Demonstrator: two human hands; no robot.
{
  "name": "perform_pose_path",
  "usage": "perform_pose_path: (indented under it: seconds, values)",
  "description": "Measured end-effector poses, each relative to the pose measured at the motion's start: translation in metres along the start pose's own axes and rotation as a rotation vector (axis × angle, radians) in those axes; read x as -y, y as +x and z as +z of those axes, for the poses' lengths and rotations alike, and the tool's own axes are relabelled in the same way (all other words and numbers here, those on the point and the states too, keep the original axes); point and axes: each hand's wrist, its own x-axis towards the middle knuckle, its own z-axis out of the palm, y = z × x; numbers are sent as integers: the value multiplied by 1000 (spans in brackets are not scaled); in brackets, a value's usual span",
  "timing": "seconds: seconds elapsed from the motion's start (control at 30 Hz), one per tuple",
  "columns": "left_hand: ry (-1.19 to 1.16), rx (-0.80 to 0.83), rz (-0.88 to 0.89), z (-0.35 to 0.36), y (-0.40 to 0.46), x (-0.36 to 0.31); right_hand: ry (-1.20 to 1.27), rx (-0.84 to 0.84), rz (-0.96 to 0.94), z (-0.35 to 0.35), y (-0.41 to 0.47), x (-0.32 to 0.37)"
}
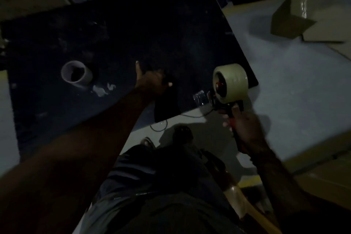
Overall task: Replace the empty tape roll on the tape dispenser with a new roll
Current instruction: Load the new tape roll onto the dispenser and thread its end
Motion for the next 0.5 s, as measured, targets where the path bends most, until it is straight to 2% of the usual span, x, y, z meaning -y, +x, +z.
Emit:
perform_pose_path:
  seconds: [0.13,0.23,0.3,0.4,0.5]
  values:
    - [97,70,-124,-1,-25,21,-56,94,-90,24,8,38]
    - [8,47,-211,-9,-37,33,-163,143,-180,46,11,60]
    - [-158,-47,-226,-22,-38,41,-183,152,-209,63,17,72]
    - [-418,-297,-177,-47,-41,53,-129,213,-164,90,28,86]
    - [-439,-393,-184,-67,-50,56,-108,258,-126,112,38,90]
